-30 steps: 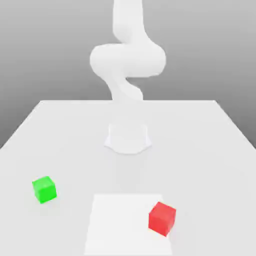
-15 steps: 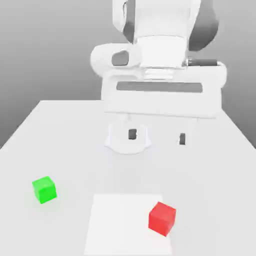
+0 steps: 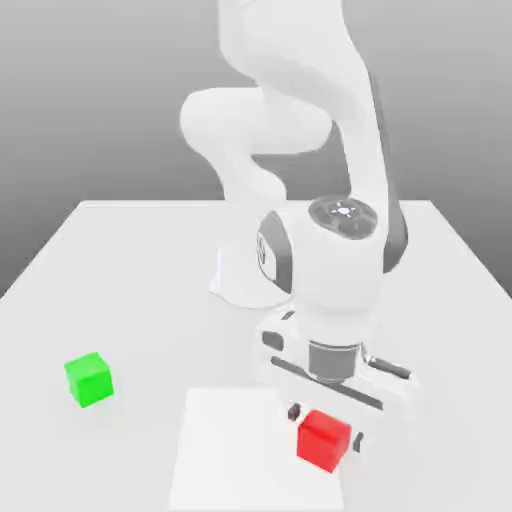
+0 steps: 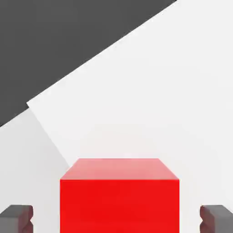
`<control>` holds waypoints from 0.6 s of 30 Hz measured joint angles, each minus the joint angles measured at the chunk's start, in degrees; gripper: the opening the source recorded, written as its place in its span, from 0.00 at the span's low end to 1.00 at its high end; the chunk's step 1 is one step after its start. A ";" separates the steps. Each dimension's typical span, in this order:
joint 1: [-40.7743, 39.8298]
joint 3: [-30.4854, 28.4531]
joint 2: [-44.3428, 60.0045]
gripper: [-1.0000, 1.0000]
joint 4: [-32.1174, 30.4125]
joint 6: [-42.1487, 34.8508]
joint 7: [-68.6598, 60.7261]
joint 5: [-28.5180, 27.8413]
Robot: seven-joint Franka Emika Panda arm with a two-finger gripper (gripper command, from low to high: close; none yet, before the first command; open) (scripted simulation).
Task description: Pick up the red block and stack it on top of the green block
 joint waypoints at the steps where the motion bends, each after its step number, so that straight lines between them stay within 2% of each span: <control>1: 0.00 0.00 0.00 0.00 0.00 0.04 0.02 -0.02; 5: 0.07 -0.08 0.12 0.00 0.02 0.17 0.14 -0.15; 11: -1.91 2.67 -10.70 0.00 -1.85 -8.59 -5.54 7.02; 18: -18.02 -4.72 -16.92 0.00 -5.16 -11.38 -15.49 6.68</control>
